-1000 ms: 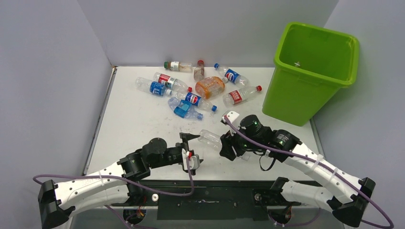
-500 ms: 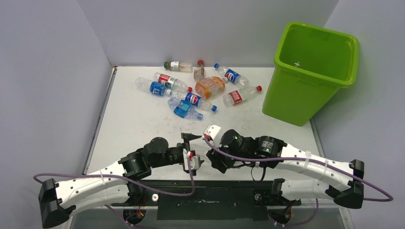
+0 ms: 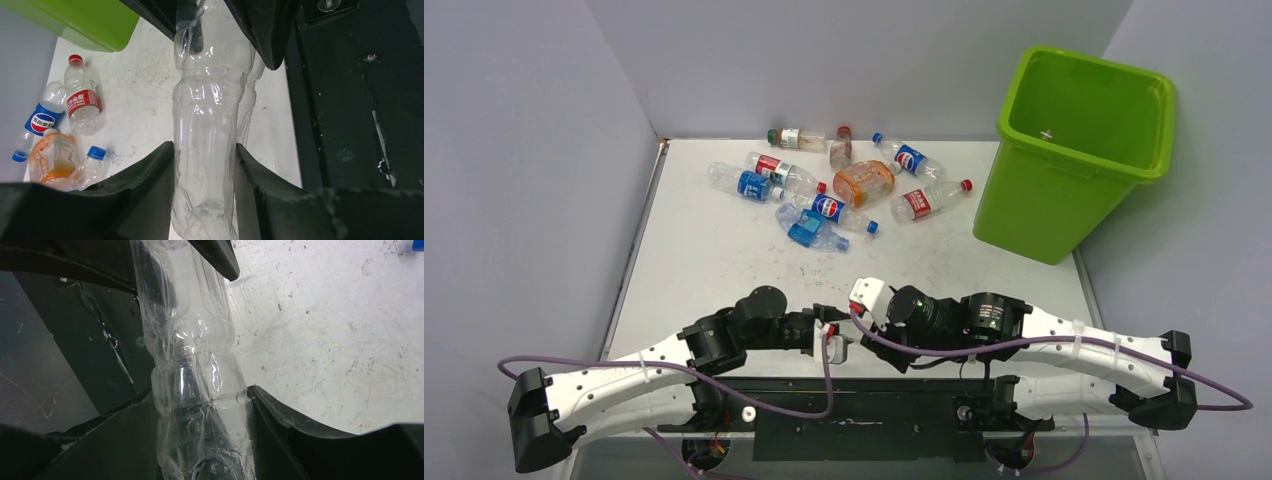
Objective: Put the plastic bottles in the bin
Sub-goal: Pick up the plastic bottle at the center of the board.
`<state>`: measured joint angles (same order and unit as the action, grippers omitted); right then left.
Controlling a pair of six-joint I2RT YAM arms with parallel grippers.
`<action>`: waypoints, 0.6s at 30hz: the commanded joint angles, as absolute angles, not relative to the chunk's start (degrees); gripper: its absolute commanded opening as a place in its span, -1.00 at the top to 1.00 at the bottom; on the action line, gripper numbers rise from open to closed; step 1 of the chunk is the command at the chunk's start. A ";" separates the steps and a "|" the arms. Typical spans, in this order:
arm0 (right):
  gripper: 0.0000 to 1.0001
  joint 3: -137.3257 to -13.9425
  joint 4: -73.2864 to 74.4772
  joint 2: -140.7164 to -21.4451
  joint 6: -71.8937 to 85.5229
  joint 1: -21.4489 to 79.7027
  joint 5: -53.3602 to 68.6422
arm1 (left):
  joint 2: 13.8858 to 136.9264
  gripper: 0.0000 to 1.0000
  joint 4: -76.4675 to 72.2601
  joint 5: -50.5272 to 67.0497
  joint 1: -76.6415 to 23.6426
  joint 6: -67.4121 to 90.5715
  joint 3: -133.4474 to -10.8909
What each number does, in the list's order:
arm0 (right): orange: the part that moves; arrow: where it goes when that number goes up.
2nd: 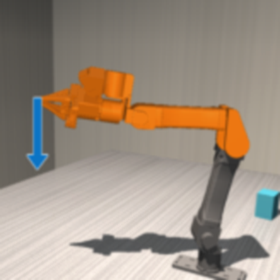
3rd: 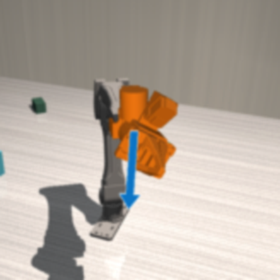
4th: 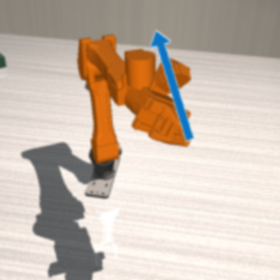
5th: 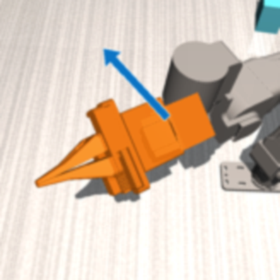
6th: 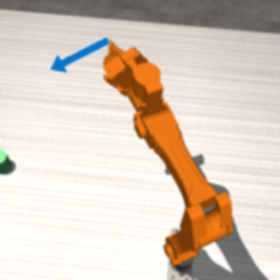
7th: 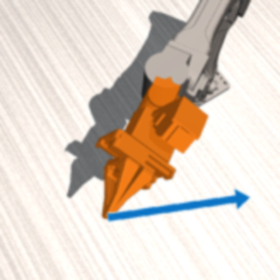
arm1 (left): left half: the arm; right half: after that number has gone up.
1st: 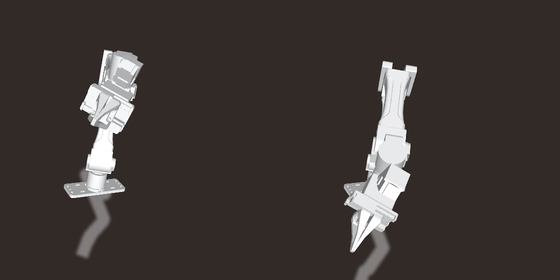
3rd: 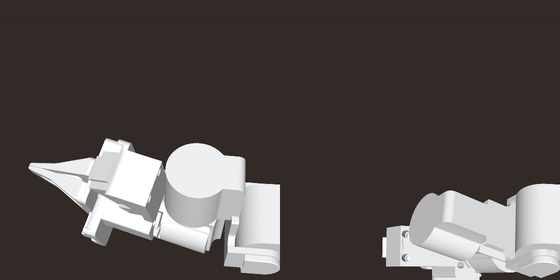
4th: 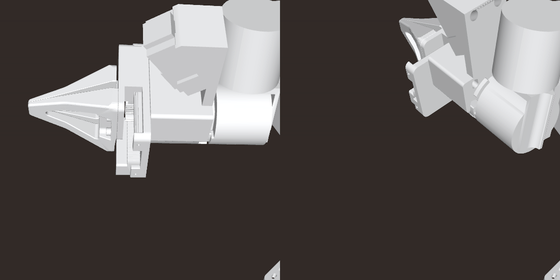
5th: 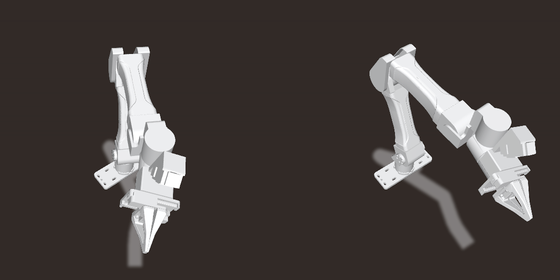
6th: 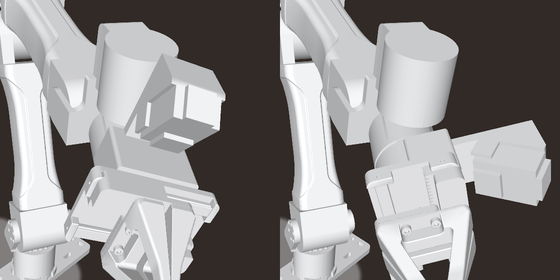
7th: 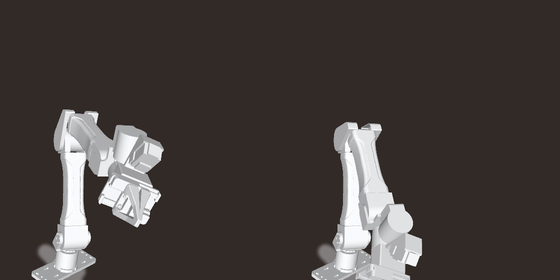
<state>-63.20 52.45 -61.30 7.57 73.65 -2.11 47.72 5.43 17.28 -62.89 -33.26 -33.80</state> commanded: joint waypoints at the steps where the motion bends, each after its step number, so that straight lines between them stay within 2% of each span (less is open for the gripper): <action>1: 0.12 -67.21 41.30 -58.44 12.42 74.32 -4.74 | 47.89 0.52 2.29 16.20 -62.56 -30.80 -36.43; 3: -0.26 -66.27 38.88 -57.04 13.01 74.34 -5.19 | 47.37 0.63 0.94 16.62 -62.54 -30.04 -36.10; 7: -0.64 -65.06 34.93 -54.19 13.83 74.40 -6.40 | 46.88 1.00 -1.76 17.11 -62.49 -28.98 -35.84; 12: -0.99 -65.38 32.23 -51.93 14.22 74.34 -8.48 | 46.68 1.00 -2.62 16.62 -62.53 -27.85 -35.86; 13: -0.95 -65.49 31.68 -51.67 14.42 74.35 -9.07 | 46.53 1.00 -2.98 16.38 -62.50 -27.53 -35.76; 14: -0.82 -65.48 30.56 -51.10 14.66 74.31 -10.09 | 46.38 1.00 -3.57 15.91 -62.49 -27.00 -35.65; 18: -0.79 -61.58 20.60 -44.85 15.77 74.35 -14.68 | 45.08 1.00 -9.01 10.66 -62.41 -22.40 -34.53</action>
<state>-63.37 33.47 -50.83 14.04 73.97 -8.67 47.35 0.03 15.25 -62.78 -27.55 -33.80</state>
